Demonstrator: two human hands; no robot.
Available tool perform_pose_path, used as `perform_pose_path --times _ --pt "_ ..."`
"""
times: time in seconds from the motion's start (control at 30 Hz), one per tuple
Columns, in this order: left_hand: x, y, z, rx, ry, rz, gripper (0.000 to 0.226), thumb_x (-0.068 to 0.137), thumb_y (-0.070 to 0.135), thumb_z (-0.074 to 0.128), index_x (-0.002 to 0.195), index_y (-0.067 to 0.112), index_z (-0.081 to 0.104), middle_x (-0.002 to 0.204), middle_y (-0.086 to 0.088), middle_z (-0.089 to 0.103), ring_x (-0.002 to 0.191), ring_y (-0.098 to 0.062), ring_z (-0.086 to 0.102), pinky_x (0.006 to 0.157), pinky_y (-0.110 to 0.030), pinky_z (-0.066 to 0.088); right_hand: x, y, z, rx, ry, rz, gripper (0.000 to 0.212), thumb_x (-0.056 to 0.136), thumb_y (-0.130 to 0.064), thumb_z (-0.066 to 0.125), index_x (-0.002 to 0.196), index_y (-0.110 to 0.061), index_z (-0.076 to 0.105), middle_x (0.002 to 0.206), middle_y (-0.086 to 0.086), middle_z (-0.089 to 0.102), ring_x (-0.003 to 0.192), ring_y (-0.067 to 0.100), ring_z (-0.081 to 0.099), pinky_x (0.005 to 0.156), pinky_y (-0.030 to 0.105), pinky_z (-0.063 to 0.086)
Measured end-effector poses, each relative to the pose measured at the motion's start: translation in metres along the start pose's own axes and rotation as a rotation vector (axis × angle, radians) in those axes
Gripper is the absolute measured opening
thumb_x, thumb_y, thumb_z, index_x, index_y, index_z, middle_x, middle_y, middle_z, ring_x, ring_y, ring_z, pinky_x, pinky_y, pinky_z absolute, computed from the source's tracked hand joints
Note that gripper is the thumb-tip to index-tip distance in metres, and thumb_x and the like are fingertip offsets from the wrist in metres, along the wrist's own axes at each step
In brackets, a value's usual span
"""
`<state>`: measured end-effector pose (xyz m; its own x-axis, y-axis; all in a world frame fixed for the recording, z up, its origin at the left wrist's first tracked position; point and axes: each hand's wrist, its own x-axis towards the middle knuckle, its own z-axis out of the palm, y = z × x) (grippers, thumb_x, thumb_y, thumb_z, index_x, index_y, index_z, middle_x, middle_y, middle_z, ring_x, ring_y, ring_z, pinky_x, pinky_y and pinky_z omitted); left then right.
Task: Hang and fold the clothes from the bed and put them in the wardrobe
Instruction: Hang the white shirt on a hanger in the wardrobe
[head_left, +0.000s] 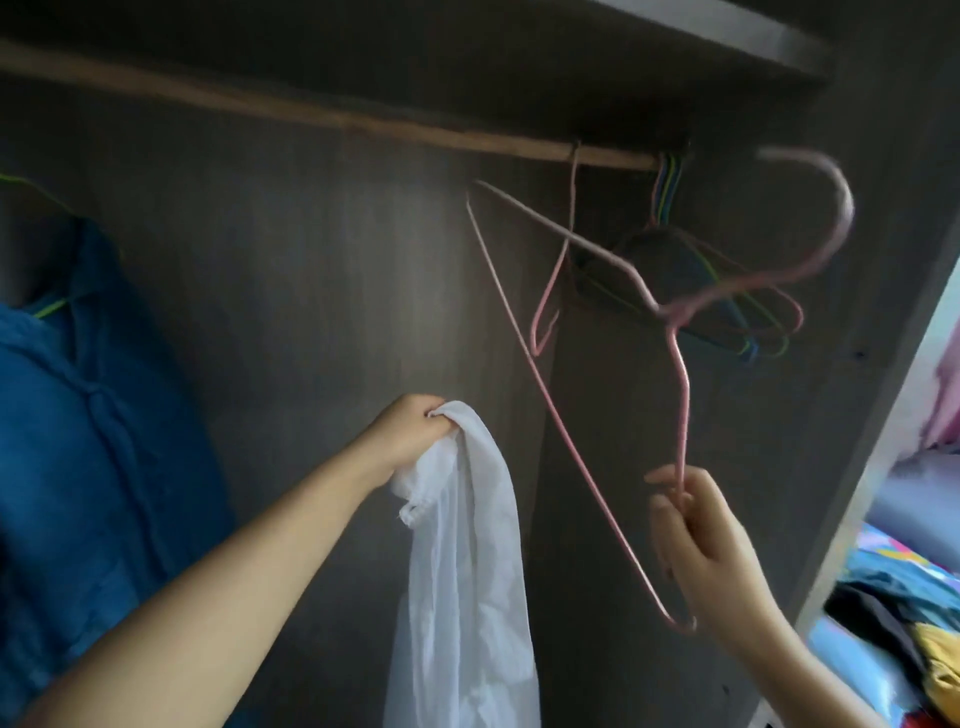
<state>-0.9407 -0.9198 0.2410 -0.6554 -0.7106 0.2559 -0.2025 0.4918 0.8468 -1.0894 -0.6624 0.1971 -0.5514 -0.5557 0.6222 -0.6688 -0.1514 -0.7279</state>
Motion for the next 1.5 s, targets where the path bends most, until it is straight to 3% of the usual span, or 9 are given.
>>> perform_pose_path --times 0.23,0.4,0.63,0.8,0.9,1.03,1.13,1.4,1.5 --pt "-0.021 -0.03 0.031 0.059 0.084 -0.212 0.02 0.09 0.011 0.052 0.092 -0.004 0.065 0.08 -0.012 0.06 0.074 -0.021 0.054 0.068 -0.03 0.043 -0.043 0.001 -0.049 0.378 -0.444 0.33 0.062 0.075 -0.073 0.059 0.115 -0.026 0.067 0.053 -0.007 0.026 0.041 0.01 0.023 0.041 0.014 0.024" --pt "-0.053 -0.037 0.038 0.345 0.137 -0.301 0.027 0.081 0.021 0.058 0.055 0.014 0.056 0.055 -0.001 0.049 0.055 -0.019 0.044 0.051 -0.025 0.032 -0.092 0.008 -0.086 0.41 -0.631 0.642 0.043 0.083 -0.058 0.052 0.101 -0.024 0.072 0.051 -0.007 0.026 0.037 0.008 0.019 0.037 0.011 0.02" --pt "-0.143 0.02 0.121 0.624 -0.188 -0.066 0.025 0.082 0.026 0.044 0.06 0.018 0.053 0.073 -0.004 0.063 0.073 -0.028 0.06 0.067 -0.031 0.049 -0.146 -0.002 -0.059 0.433 -0.519 0.872 0.035 0.104 -0.028 0.034 0.094 -0.01 0.062 0.049 -0.006 0.028 0.038 0.008 0.02 0.036 0.013 0.017" --pt "-0.2 0.062 0.162 0.591 -0.495 0.127 0.022 0.088 0.046 0.039 0.088 0.051 0.061 0.089 0.013 0.064 0.089 -0.017 0.06 0.075 -0.032 0.05 -0.156 -0.015 -0.046 0.536 -0.401 0.845 0.025 0.104 -0.02 0.033 0.096 -0.008 0.053 0.054 -0.006 0.023 0.043 0.008 0.018 0.036 0.017 0.017" --pt "-0.185 0.074 0.14 0.703 -0.577 0.209 0.044 0.085 0.064 0.047 0.122 0.042 0.054 0.113 0.009 0.053 0.108 -0.011 0.048 0.086 -0.029 0.04 -0.148 -0.015 -0.065 0.543 -0.396 0.727 0.023 0.102 -0.018 0.038 0.079 -0.015 0.042 0.057 -0.005 0.021 0.045 0.009 0.016 0.038 0.017 0.017" --pt "-0.163 0.094 0.127 0.754 -0.607 0.437 0.024 0.09 0.053 0.051 0.095 0.032 0.06 0.096 0.012 0.045 0.097 -0.008 0.039 0.083 -0.019 0.024 -0.141 -0.011 -0.088 0.696 -0.56 0.539 0.026 0.089 -0.025 0.059 0.07 -0.022 0.041 0.06 -0.001 0.032 0.049 0.012 0.027 0.043 0.017 0.028" --pt "-0.151 0.101 0.122 0.425 -0.802 0.29 0.028 0.094 0.041 0.054 0.08 0.017 0.059 0.072 0.002 0.049 0.07 -0.01 0.044 0.065 -0.02 0.034 -0.137 -0.001 -0.104 0.973 -0.693 0.573 0.041 0.085 -0.043 0.067 0.111 -0.012 0.061 0.087 0.008 0.062 0.079 0.018 0.062 0.065 0.027 0.049" --pt "-0.13 0.105 0.12 0.069 -0.86 0.204 0.02 0.09 0.041 0.061 0.085 0.024 0.07 0.078 0.009 0.064 0.072 -0.005 0.058 0.065 -0.014 0.045 -0.135 0.024 -0.083 0.025 -0.678 0.379 0.006 0.094 -0.034 0.058 0.097 -0.032 0.062 0.094 -0.016 0.068 0.084 0.0 0.064 0.064 0.014 0.047" --pt "-0.129 0.106 0.126 0.028 -0.875 0.193 0.015 0.09 0.036 0.061 0.08 0.029 0.07 0.076 0.011 0.064 0.071 -0.003 0.059 0.064 -0.013 0.045 -0.132 0.028 -0.055 -0.251 -0.521 0.36 0.033 0.089 -0.04 0.047 0.077 -0.012 0.059 0.079 0.003 0.066 0.064 0.013 0.059 0.058 0.026 0.045"
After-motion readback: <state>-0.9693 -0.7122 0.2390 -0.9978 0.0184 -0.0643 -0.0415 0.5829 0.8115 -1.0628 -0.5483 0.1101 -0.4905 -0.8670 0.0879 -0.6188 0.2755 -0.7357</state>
